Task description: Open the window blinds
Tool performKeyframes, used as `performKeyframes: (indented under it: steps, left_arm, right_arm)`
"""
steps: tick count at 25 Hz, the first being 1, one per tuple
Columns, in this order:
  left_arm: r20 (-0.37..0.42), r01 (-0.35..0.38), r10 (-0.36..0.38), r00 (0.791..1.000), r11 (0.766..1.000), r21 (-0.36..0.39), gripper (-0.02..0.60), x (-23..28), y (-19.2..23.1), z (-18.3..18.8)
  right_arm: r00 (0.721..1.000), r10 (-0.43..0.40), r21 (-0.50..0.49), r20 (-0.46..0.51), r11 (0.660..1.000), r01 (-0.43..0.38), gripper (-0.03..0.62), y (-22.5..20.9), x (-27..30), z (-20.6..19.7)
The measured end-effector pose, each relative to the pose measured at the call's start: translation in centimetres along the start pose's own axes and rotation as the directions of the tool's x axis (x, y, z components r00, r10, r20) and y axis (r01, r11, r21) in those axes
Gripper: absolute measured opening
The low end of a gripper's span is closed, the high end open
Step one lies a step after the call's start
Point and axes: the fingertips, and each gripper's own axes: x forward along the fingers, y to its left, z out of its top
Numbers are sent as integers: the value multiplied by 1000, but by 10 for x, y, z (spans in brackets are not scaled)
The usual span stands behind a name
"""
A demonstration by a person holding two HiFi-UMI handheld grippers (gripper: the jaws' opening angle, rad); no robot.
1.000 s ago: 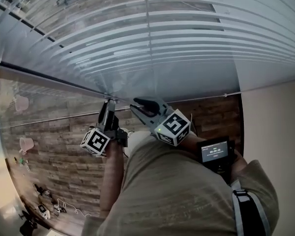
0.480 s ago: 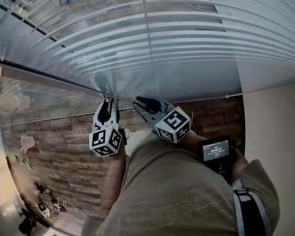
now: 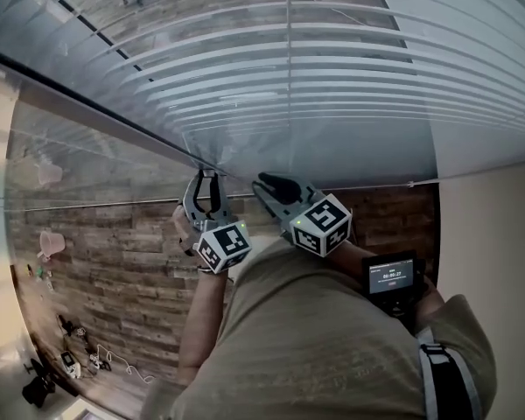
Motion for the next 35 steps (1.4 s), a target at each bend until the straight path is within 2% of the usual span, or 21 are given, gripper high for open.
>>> performKeyframes:
  steps: [2, 3, 5, 6, 7, 8, 9, 10, 12, 13, 14, 15, 16, 17, 18, 19, 21, 26, 28, 32, 35]
  left_arm:
    - [-2, -14, 15, 1000, 997, 73, 138, 1, -3, 0]
    - [-3, 5, -4, 1000, 998, 55, 138, 1, -5, -1]
    - [6, 89, -88, 996, 994, -71, 163, 0, -8, -3]
    - [32, 145, -141, 989, 974, -171, 199, -3, -10, -4]
    - [82, 210, -194, 978, 932, -296, 207, -7, -11, -3]
    - [154, 282, -237, 959, 852, -442, 220, -11, -11, -2]
    - [239, 355, -263, 935, 727, -587, 224, -16, -10, -1]
    - [323, 420, -269, 907, 569, -707, 224, -18, -8, 1]
    - [444, 494, -236, 864, 235, -837, 224, -18, -2, 0]
    - [481, 507, -210, 851, 90, -857, 223, -16, 1, -1]
    - [513, 516, -186, 838, -36, -856, 222, -14, 4, -1]
    - [543, 526, -164, 823, -140, -839, 222, -11, 5, 2]
    - [568, 532, -149, 810, -221, -817, 220, -10, 5, 6]
    - [581, 531, -142, 801, -277, -800, 196, -8, 3, 8]
    - [581, 522, -144, 801, -306, -796, 166, -6, 2, 8]
    - [571, 512, -153, 806, -302, -804, 137, -5, 0, 6]
    - [538, 500, -187, 822, -214, -839, 135, -5, -3, 0]
    - [430, 459, -252, 867, 69, -886, 133, -12, -2, -1]
    - [383, 439, -267, 884, 199, -876, 133, -12, -5, 2]
    - [293, 417, -316, 902, 466, -780, 133, -15, -6, 6]
    - [223, 388, -327, 918, 623, -679, 134, -13, 4, 7]
  right_arm:
    - [1000, 5, -4, -1, 1000, -5, 80, 1, 0, -1]
    - [1000, 9, -7, -1, 1000, -9, 80, 2, 0, -2]
    - [1000, 14, -8, -3, 1000, -14, 80, 3, 0, -3]
    - [1000, 14, -4, -4, 1000, -14, 80, 3, 0, -4]
    - [1000, 13, 1, -4, 1000, -13, 80, 2, -1, -4]
    - [1000, 12, 7, -4, 1000, -12, 80, 1, -1, -5]
    - [1000, 12, 14, -5, 1000, -12, 80, -1, -1, -6]
    - [1000, 14, 22, -7, 1000, -14, 80, -2, -1, -6]
    - [1000, 21, 36, -13, 999, -20, 80, -2, 1, -6]
    - [1000, 25, 41, -15, 999, -24, 80, -1, 2, -6]
    - [999, 28, 44, -15, 999, -27, 80, 1, 2, -5]
    - [999, 29, 49, -14, 998, -28, 80, 3, 2, -5]
    - [1000, 26, 55, -12, 998, -26, 80, 5, 2, -6]
    - [1000, 21, 63, -9, 998, -21, 80, 5, 0, -6]
    - [1000, 16, 72, -8, 997, -15, 80, 4, -1, -6]
    - [1000, 12, 80, -7, 997, -12, 80, 2, -2, -7]
    - [1000, 15, 90, -10, 996, -14, 80, -1, -4, -10]
    - [999, 36, 101, -23, 994, -33, 80, 5, -2, -12]
    - [999, 42, 104, -26, 994, -39, 80, 4, -3, -12]
    - [999, 29, 134, -17, 991, -27, 80, 2, -4, -14]
    - [999, 38, 146, -26, 989, -34, 78, 5, 6, -9]
